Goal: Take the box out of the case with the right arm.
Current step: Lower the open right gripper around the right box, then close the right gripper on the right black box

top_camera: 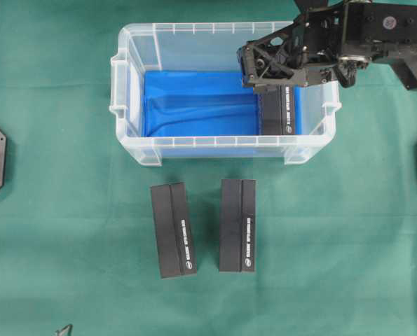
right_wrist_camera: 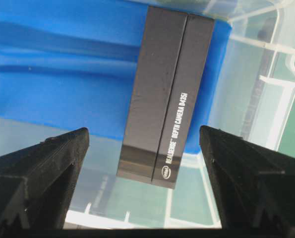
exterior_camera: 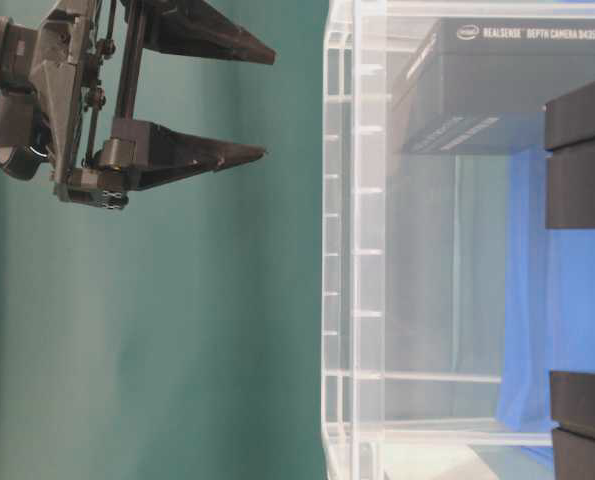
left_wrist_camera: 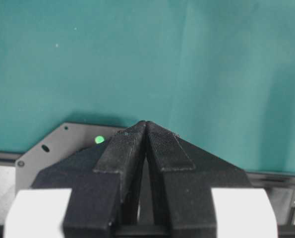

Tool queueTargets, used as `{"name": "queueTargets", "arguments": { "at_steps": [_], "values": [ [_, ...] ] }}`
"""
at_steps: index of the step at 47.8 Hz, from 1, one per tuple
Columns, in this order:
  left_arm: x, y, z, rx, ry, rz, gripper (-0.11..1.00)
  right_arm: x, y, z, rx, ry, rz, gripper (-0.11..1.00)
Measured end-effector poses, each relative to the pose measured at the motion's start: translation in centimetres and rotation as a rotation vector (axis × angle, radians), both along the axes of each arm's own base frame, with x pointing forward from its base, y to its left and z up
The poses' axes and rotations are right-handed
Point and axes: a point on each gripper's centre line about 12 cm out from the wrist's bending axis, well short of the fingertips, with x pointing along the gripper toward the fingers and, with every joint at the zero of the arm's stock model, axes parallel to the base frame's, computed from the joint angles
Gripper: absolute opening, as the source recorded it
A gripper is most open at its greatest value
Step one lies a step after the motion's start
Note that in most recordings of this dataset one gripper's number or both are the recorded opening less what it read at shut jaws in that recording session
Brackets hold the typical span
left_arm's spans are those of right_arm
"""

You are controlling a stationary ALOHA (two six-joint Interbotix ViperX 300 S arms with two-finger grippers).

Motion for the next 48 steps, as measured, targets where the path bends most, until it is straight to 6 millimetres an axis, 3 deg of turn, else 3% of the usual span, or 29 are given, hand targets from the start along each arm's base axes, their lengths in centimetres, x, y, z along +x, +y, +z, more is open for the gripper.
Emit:
{"name": "queueTargets", "arguments": {
  "at_steps": [12,23,48],
  "values": [
    [0.0,0.0,0.0,0.0,0.0,-0.002,0.0,0.0,0.0,-0.1,-0.001,0.003,0.0,0.88],
    [0.0,0.0,0.0,0.0,0.0,0.0,0.0,-0.4,0.0,-1.3,-0.001,0.038,0.0,0.88],
    [0.0,0.0,0.0,0.0,-0.002,0.0,0.0,0.1,-1.2,-8.1,-0.001,0.06,-0.057,0.88]
  ]
}}
